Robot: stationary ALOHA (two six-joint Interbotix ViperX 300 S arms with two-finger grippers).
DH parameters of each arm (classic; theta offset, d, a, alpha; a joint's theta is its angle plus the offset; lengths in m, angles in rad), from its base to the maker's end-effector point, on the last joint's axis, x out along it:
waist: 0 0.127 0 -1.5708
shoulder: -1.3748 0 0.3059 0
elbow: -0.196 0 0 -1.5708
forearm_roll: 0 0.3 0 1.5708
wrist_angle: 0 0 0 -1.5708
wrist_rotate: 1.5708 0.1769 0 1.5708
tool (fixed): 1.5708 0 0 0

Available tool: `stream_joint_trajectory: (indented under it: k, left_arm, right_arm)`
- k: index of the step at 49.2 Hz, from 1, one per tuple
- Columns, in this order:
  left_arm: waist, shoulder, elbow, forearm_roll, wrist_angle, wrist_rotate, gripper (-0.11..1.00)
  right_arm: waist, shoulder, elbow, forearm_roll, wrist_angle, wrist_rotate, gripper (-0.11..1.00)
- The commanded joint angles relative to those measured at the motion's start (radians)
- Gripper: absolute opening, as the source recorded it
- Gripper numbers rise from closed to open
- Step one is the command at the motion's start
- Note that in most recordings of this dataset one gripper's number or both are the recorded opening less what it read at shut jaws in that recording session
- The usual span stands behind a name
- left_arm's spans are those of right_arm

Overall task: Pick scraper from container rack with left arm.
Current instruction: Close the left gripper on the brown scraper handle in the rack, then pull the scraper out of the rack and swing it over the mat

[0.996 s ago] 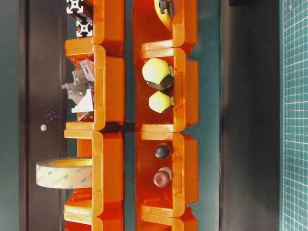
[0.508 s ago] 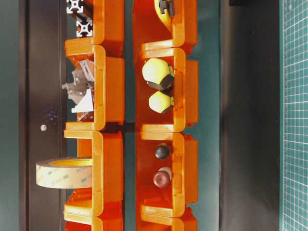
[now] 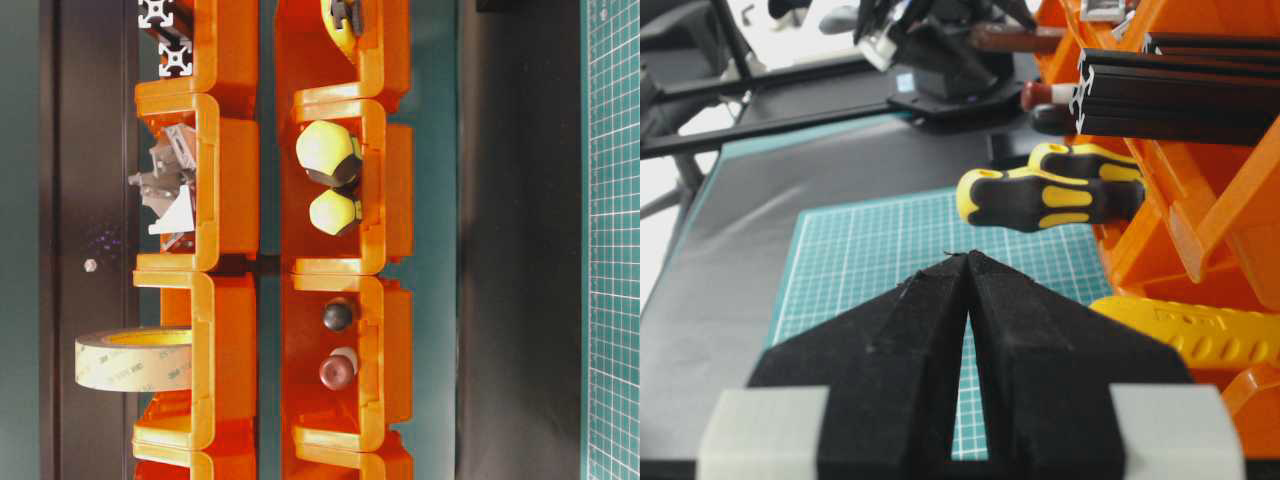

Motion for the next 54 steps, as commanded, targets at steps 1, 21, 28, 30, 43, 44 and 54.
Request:
stream_joint_trajectory:
  k: [1, 21, 28, 30, 43, 44, 54]
  left_arm:
    - [-0.008, -0.008, -0.017, -0.005, -0.003, -0.003, 0.55]
    - [-0.155, -0.018, -0.232, -0.005, 0.150, 0.091, 0.30]
    - [-0.235, -0.015, -0.310, -0.005, 0.249, 0.186, 0.21]
    - [-0.258, -0.014, -0.330, -0.005, 0.267, 0.221, 0.21]
    - [-0.394, 0.015, -0.512, -0.005, 0.334, 0.350, 0.20]
    - [-0.399, 0.025, -0.526, -0.005, 0.328, 0.350, 0.21]
    - [-0.408, 0.124, -0.606, -0.005, 0.130, 0.350, 0.21]
  right_arm:
    - [-0.002, 0.005, -0.012, 0.002, 0.000, 0.000, 0.00]
    - [-0.002, 0.000, -0.008, 0.002, 0.003, 0.000, 0.00]
    - [-0.003, -0.003, -0.005, 0.002, 0.006, 0.000, 0.00]
    - [-0.006, -0.003, 0.000, 0.003, 0.005, 0.000, 0.00]
    - [-0.014, -0.029, -0.005, 0.002, 0.006, 0.002, 0.00]
    - [-0.015, -0.031, -0.006, 0.002, 0.006, 0.002, 0.00]
    - [-0.017, -0.048, -0.009, 0.002, 0.028, 0.028, 0.00]
